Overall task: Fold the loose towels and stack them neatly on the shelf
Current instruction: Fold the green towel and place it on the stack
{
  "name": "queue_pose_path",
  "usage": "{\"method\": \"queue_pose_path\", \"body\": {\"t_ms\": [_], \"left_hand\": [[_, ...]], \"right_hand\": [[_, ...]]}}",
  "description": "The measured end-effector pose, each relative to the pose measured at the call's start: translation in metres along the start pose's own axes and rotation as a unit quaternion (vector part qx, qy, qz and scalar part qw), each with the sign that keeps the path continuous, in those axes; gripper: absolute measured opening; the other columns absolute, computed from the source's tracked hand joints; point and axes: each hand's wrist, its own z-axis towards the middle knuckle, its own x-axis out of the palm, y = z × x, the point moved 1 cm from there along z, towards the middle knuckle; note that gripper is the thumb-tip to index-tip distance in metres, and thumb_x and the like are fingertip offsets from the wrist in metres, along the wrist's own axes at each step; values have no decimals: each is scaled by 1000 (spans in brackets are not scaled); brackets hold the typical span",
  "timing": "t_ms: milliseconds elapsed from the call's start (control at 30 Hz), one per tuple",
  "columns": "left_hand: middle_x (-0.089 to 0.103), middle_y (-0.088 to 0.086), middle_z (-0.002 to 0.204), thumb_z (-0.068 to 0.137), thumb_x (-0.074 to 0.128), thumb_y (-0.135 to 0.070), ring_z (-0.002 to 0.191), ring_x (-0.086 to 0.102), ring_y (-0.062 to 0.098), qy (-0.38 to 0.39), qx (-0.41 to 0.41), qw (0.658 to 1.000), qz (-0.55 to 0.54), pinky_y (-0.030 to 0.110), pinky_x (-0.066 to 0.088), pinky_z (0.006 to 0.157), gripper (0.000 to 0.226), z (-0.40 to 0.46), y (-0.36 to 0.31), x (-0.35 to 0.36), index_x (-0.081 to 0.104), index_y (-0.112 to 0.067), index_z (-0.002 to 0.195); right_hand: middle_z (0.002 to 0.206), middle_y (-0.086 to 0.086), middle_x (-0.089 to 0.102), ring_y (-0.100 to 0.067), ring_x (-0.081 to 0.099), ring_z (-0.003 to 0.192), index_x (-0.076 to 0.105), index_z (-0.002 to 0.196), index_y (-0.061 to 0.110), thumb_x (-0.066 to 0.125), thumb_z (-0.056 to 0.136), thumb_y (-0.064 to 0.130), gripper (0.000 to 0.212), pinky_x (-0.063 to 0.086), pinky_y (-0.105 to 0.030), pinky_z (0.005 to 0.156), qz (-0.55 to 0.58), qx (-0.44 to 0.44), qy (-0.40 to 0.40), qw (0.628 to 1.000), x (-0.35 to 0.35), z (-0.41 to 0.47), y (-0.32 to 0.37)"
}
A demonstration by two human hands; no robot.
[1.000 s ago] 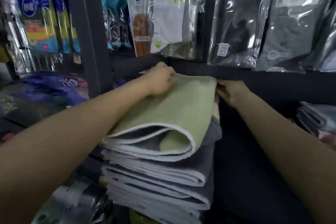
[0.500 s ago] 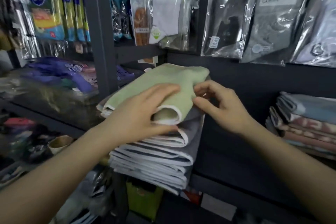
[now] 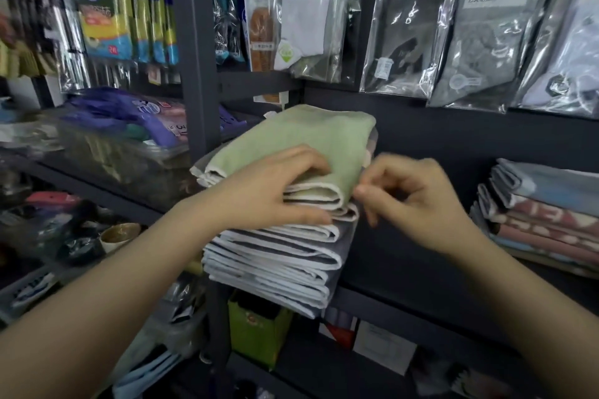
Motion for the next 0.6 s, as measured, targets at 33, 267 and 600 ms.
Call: {"method": "queue_pose_path", "body": {"t_ms": [33,267,600], "left_hand": [[51,-11,115,73,60,-61,105,46,-1,-13,0,1000,-5,9,34,90,66,-3,1,-3,52,-15,120],[64,9,103,88,50,-38,93,61,25,-112,-29,978,172,36,48,80,41,-38,34,-19,62,-3,106],[62,11,92,85,65,-11,84,57,18,-286,-100,944,130,22,40,75,16,-58,65,-30,66,-3,99]], "right_hand": [[61,11,59,2,52,54,55,81,28,69,78,29,14,39,-11,57,-11,4,-31,999,-2,3,-2],[112,5,57,-12,51,109,61,112,17,71,75,31,40,35,-21,98,-165,-25,76,983,12,16,-13],[118,-16,62,-32,62,75,70,99,16,72,67,0,35,51,-36,50,-443,-180,73,875,26,26,12]]}}
